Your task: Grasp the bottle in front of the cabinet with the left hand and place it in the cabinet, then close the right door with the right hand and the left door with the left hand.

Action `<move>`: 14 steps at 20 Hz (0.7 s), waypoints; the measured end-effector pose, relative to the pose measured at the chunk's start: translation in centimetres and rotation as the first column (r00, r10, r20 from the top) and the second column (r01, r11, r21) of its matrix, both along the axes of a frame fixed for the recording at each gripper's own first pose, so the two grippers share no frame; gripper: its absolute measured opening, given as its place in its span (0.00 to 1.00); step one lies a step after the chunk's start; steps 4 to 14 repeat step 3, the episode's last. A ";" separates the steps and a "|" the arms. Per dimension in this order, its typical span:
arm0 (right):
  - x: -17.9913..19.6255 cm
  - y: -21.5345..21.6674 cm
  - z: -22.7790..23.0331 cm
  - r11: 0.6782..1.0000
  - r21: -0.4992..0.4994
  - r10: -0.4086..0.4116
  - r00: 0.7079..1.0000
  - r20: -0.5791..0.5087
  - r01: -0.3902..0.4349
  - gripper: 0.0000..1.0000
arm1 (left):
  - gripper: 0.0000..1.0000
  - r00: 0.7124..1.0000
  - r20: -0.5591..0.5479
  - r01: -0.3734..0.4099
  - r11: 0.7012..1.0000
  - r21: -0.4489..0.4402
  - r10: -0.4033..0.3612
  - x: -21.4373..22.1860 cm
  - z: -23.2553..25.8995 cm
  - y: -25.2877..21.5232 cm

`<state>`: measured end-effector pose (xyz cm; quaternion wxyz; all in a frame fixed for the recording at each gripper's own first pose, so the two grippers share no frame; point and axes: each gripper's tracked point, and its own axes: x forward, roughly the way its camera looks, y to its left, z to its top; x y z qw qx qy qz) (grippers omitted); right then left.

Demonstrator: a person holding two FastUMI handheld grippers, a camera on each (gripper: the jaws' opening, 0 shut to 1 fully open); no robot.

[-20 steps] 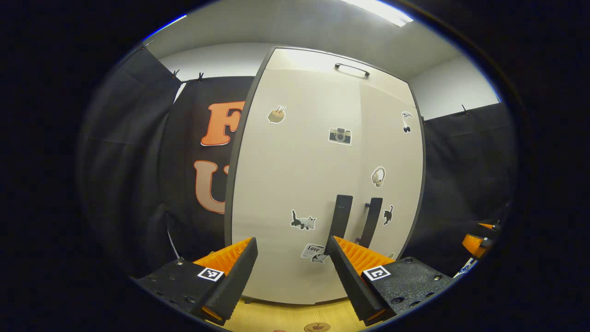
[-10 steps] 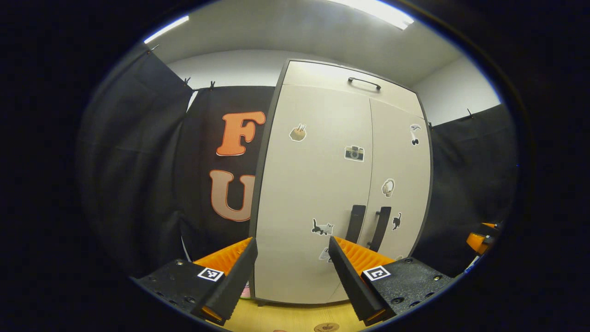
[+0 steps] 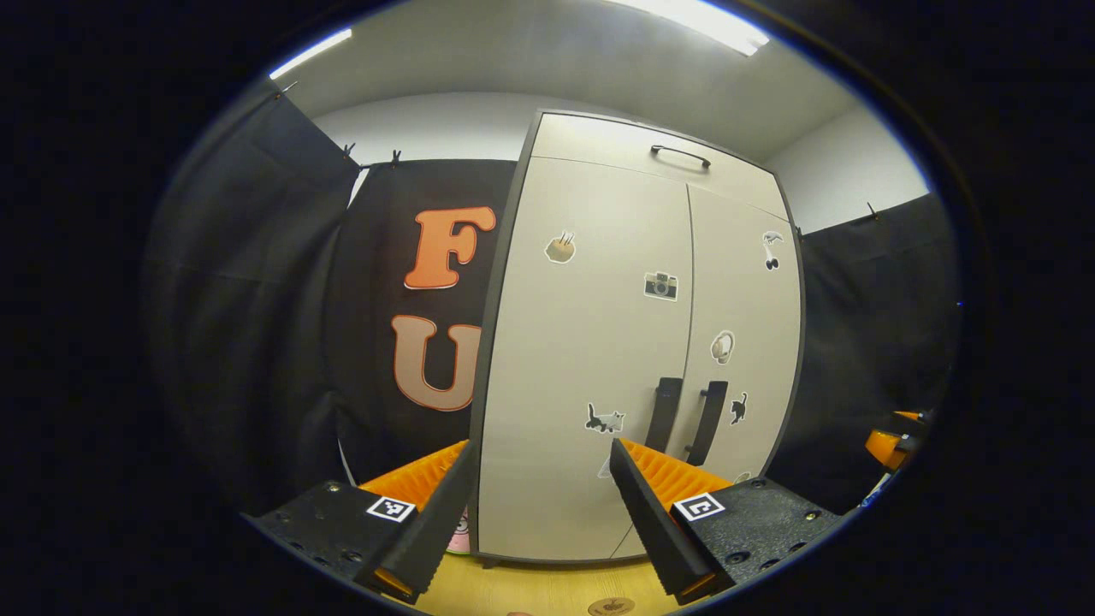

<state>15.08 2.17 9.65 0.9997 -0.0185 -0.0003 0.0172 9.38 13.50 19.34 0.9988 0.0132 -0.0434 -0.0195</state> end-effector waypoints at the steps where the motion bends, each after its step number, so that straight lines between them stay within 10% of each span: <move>1: -0.1 0.1 0.0 1.000 0.003 0.000 1.000 0.001 0.000 0.96 | 0.95 1.000 0.005 -0.001 1.000 0.005 0.001 -0.1 0.2 0.1; 14: 0.1 0.4 0.0 1.000 0.008 0.001 1.000 0.003 -0.002 0.96 | 0.95 1.000 0.015 -0.001 1.000 0.015 0.001 -0.2 0.5 0.2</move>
